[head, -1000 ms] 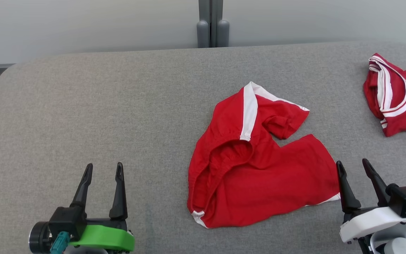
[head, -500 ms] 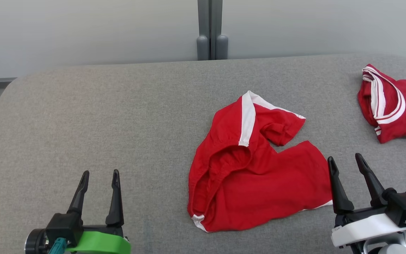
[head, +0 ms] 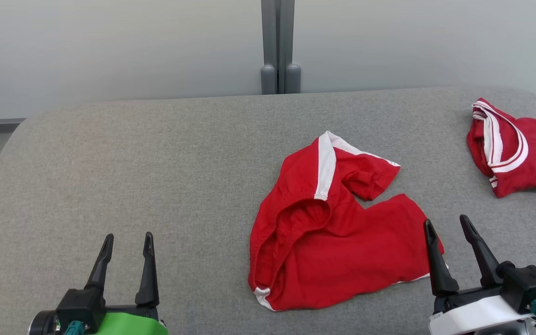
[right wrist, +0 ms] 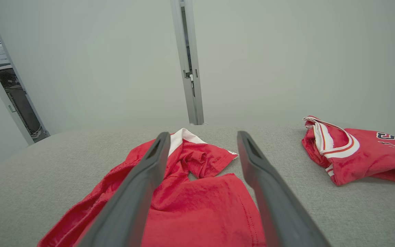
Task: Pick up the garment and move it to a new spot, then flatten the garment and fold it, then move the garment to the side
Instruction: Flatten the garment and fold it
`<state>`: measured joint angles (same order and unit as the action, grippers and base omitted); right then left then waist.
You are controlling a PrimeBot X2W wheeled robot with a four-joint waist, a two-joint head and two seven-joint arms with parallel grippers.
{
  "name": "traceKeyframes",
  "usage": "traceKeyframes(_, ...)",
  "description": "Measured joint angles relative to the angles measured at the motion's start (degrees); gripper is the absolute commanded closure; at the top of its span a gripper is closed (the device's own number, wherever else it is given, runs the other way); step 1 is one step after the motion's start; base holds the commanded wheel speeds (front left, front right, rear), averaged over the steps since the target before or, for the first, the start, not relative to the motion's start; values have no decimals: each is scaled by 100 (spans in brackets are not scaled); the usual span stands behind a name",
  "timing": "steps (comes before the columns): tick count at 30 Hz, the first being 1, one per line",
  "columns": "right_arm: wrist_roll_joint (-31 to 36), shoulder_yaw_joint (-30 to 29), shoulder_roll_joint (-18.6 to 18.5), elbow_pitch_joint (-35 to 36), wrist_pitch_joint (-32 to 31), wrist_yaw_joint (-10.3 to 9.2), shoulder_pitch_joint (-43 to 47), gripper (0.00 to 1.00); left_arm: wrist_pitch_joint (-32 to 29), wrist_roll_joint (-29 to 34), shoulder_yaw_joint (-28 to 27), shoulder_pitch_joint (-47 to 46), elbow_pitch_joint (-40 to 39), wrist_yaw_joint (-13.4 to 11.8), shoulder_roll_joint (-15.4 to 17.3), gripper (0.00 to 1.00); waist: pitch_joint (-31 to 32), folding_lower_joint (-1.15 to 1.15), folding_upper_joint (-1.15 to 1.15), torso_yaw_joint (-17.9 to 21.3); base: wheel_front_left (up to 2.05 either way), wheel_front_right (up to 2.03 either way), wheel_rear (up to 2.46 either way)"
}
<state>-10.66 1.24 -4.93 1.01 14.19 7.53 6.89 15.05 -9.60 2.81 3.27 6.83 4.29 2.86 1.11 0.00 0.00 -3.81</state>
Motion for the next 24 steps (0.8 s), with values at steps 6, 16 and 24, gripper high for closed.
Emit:
traceKeyframes(6,30,9,19,-2,-16,0,70,0,0,7,-30,38,-9,10,0,0,11,0,0,-11,0,0,0)
traceKeyframes(16,73,4,42,-3,-25,0,81,0,0,11,-54,53,-26,25,0,0,-23,0,0,2,0,0,0)
traceKeyframes(24,79,-3,48,-31,-34,0,82,0,0,14,-60,53,-25,31,0,0,-55,0,0,6,0,0,0)
